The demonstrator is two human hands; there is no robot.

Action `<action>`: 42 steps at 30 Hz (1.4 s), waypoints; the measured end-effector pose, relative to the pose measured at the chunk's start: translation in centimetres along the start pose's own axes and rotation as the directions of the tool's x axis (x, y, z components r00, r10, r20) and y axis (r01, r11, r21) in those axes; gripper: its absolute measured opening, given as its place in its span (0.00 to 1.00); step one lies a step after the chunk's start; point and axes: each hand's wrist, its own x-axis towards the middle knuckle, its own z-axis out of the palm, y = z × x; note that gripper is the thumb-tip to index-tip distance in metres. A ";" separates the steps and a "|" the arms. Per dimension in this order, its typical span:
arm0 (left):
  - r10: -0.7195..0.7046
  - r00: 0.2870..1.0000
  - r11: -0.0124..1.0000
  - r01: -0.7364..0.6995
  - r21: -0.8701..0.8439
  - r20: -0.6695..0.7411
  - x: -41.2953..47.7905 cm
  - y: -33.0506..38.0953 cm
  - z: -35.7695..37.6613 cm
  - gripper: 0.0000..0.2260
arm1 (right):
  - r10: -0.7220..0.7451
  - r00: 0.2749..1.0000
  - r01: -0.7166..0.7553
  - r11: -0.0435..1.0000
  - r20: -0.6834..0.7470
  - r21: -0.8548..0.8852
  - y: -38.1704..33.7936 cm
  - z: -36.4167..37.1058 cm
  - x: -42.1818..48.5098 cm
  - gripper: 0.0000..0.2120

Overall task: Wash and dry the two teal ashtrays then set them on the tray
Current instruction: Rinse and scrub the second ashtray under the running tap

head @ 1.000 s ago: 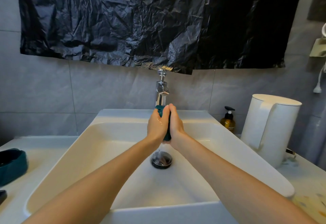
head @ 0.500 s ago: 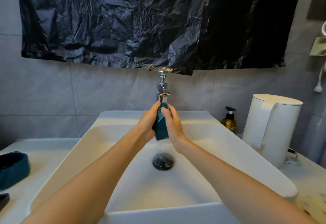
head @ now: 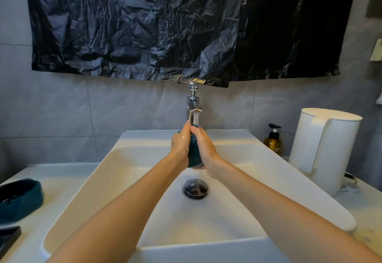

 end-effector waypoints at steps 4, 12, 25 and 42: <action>0.122 0.990 0.992 -0.119 0.042 -0.065 0.4 -0.5 0.8 0.17 | -0.006 0.999 0.008 0.998 -0.044 0.059 -0.1 -0.1 0.2 0.14; 0.045 0.999 0.999 -0.045 0.020 -0.011 0.0 -0.3 1.3 0.14 | -0.112 0.992 0.108 0.991 -0.061 -0.078 -0.1 -1.1 0.5 0.09; -0.165 0.986 0.970 0.169 -0.174 0.040 1.3 0.4 -1.8 0.15 | -0.383 0.911 0.411 0.824 0.152 -0.389 0.6 -1.1 1.3 0.18; -0.119 0.993 0.988 0.118 0.102 0.002 1.2 -0.3 -1.2 0.19 | -0.474 0.857 0.476 0.573 0.204 -0.668 0.1 -4.1 0.1 0.23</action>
